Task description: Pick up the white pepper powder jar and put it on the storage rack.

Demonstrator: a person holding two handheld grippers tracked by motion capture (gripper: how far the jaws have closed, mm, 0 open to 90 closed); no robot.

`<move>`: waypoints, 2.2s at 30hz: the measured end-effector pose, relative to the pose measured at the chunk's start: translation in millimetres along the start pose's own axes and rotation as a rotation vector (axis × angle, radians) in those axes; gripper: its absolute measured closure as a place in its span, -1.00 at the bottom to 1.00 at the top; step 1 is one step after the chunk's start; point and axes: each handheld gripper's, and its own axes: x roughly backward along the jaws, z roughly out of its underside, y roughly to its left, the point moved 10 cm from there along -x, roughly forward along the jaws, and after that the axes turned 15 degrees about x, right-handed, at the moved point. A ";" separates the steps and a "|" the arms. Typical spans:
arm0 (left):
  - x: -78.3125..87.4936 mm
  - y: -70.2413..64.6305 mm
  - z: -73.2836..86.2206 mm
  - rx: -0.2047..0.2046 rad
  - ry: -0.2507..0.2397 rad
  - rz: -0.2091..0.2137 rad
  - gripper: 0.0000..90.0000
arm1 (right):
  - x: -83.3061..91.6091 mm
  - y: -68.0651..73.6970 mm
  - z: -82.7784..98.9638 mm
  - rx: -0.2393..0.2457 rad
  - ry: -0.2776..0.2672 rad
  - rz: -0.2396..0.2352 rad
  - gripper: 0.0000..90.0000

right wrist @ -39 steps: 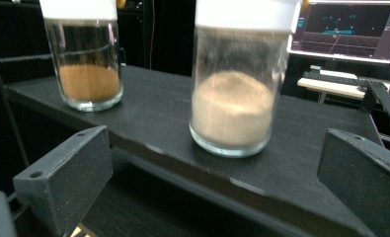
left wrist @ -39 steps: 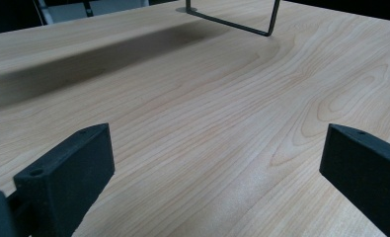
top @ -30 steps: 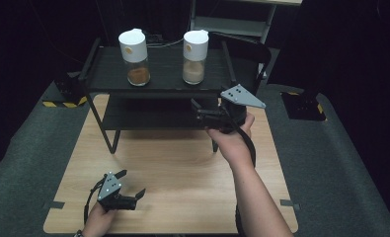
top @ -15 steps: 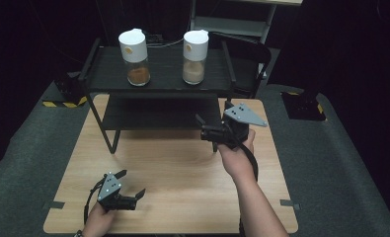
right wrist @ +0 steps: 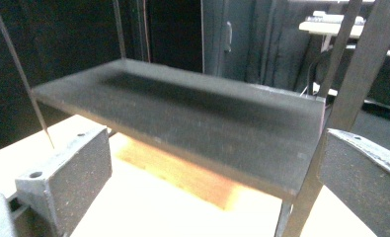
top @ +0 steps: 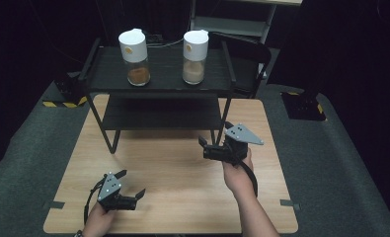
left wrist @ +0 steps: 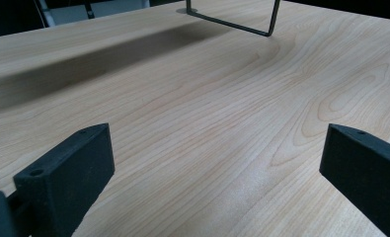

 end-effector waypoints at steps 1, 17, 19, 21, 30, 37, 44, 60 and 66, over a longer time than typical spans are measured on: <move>0.0 0.0 0.0 0.000 0.000 0.000 -0.99 | 0.0 0.0 0.0 0.000 0.000 0.000 -1.00; 0.1 -0.3 0.1 -0.003 -0.001 -0.002 -0.99 | 3.4 21.9 55.0 0.056 0.098 -0.031 -1.00; 0.0 -0.6 0.1 -0.005 -0.001 -0.003 -0.99 | 3.9 24.9 62.6 0.061 0.110 -0.036 -1.00; -0.1 -0.8 0.1 -0.007 0.000 -0.003 -0.99 | 4.8 28.3 73.4 0.059 0.128 -0.046 -1.00; -0.2 -1.6 0.3 -0.008 -0.001 -0.007 -0.99 | 5.7 37.3 99.8 0.060 0.169 -0.065 -1.00; 0.2 -2.0 0.7 -0.013 -0.006 -0.010 -0.99 | 6.9 48.4 117.8 0.101 0.188 -0.094 -1.00; -0.4 -3.0 0.6 -0.021 -0.003 -0.013 -0.99 | 13.0 51.8 137.6 0.067 0.182 -0.078 -1.00; 1.2 -3.5 2.2 -0.023 -0.021 -0.014 -0.99 | 26.6 54.6 151.3 0.055 0.200 -0.036 -1.00; 1.1 -3.4 2.1 -0.025 -0.020 -0.013 -0.99 | 29.1 56.2 152.0 0.067 0.212 -0.026 -1.00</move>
